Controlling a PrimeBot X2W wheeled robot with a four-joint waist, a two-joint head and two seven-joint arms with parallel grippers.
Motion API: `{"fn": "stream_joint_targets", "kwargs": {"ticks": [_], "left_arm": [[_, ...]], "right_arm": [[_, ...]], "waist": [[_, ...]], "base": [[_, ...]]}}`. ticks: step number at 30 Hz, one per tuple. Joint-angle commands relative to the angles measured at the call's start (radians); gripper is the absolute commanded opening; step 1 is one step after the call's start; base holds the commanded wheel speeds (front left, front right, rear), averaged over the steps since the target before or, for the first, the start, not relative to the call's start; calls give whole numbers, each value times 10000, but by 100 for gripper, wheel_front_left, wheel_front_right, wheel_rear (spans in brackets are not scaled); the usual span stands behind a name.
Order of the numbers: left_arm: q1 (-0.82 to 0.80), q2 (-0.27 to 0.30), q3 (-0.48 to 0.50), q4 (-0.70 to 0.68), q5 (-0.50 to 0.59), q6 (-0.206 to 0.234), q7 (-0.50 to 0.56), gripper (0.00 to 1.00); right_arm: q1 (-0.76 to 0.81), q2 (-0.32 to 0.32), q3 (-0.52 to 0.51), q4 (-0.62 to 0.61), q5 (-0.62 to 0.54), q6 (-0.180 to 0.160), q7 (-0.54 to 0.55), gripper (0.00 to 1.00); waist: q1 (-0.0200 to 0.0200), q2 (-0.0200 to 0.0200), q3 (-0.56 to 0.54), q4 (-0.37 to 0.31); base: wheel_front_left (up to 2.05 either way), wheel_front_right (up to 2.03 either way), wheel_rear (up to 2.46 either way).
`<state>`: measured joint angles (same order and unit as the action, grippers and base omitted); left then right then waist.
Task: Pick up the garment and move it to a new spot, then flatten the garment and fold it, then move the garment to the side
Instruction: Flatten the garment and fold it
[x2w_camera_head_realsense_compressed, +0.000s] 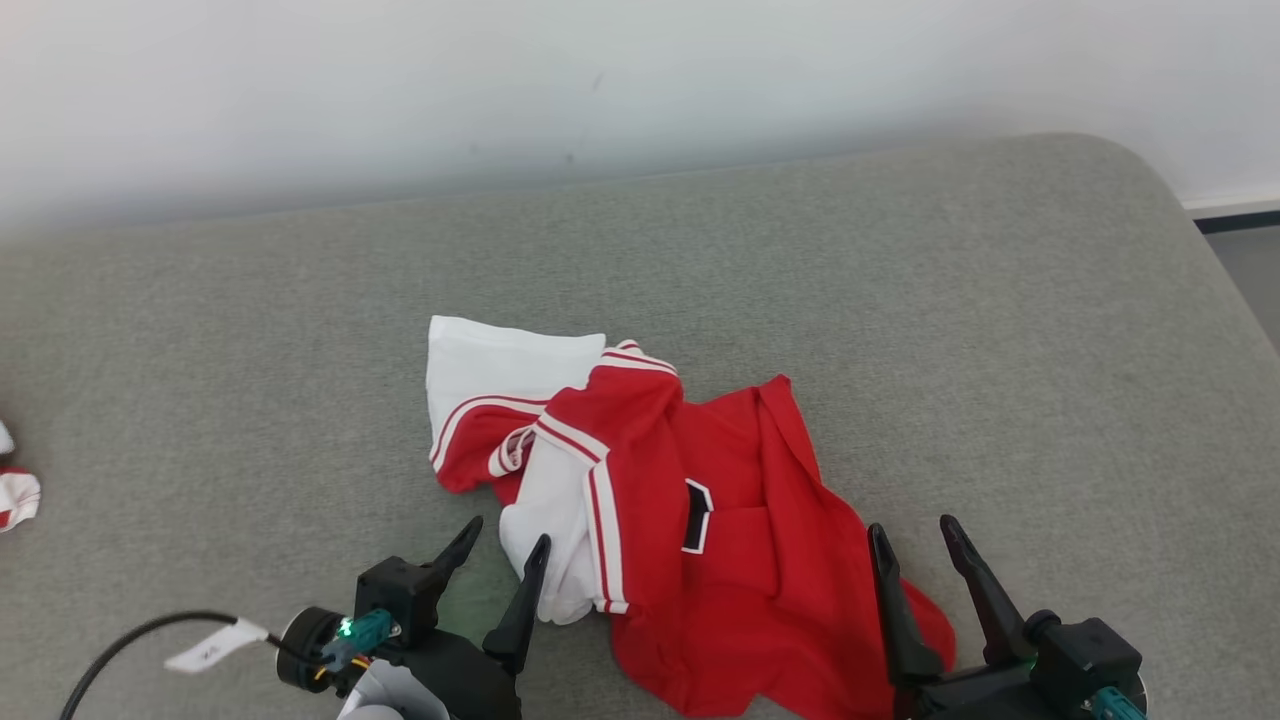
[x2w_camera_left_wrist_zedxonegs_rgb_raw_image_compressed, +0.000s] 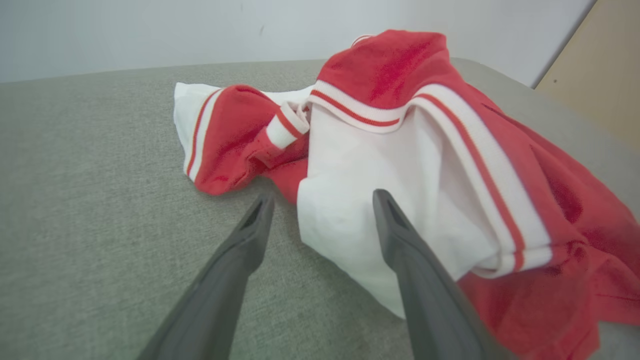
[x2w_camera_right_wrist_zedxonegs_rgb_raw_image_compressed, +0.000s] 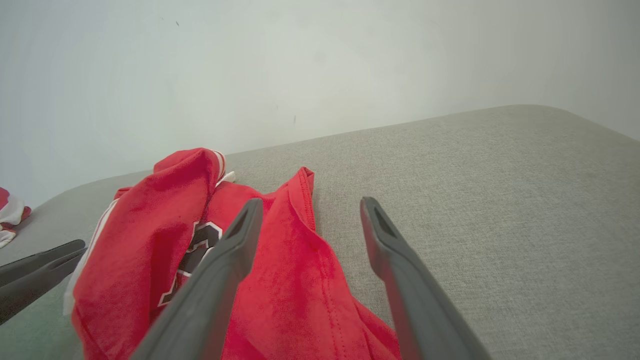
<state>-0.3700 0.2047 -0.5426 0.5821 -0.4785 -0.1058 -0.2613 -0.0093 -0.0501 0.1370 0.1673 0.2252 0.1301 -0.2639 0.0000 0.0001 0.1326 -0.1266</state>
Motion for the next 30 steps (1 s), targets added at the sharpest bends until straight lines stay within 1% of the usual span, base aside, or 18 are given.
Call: {"fn": "stream_joint_targets", "kwargs": {"ticks": [1, 4, 5, 6, 7, 12, 14, 17, 22, 30], "left_arm": [[-142, -18, -50, 246, -200, -82, 185, 100], [-413, 4, -250, 621, -375, -181, 385, 100], [-476, -7, -266, 709, -442, -171, 380, 55], [-515, 7, -304, 797, -454, -191, 367, 23], [-558, 19, -368, 886, -423, -206, 349, 0], [-610, 53, -513, 1049, -334, -229, 213, 0], [-589, 40, -506, 964, -269, -198, 138, 0], [-538, 122, -377, 531, -242, -37, 45, 0], [-142, 441, -126, -883, -181, 427, 19, 0], [1407, 1177, -4, -4078, -423, 1340, 956, 0]], "right_arm": [[-94, -3, 6, -16, -42, 14, -12, 100], [-71, -3, -1, -5, -9, 14, -12, 100], [-64, -4, -28, -14, 6, 14, -12, 100], [-49, -4, -57, -20, 19, 14, -12, 100], [-33, -1, -77, -26, 31, 14, -12, 100], [93, -4, -152, -64, 47, 14, -12, 100], [196, -4, -232, -70, 56, 14, -10, 100], [284, 0, -310, -103, 112, 14, -12, 100], [452, -3, -318, -95, 146, 14, -12, 100], [447, -1, -358, -73, 137, 14, -12, 100]], "waist": [[0, -1, 79, -201], [0, -1, 99, -376], [0, -1, 101, -423], [0, -1, 98, -458], [0, -1, 92, -484], [0, -1, 12, -496], [0, -1, -70, -395], [0, -1, -182, -101], [0, -1, -342, 628], [0, -1, -471, 1822]], "base": [[0, 0, 0], [0, 0, 0], [0, 0, 0], [0, 0, 0], [0, 0, 0], [0, 0, 0], [0, 0, 0], [0, 0, 0], [0, 0, 0], [0, 0, 0]]}}
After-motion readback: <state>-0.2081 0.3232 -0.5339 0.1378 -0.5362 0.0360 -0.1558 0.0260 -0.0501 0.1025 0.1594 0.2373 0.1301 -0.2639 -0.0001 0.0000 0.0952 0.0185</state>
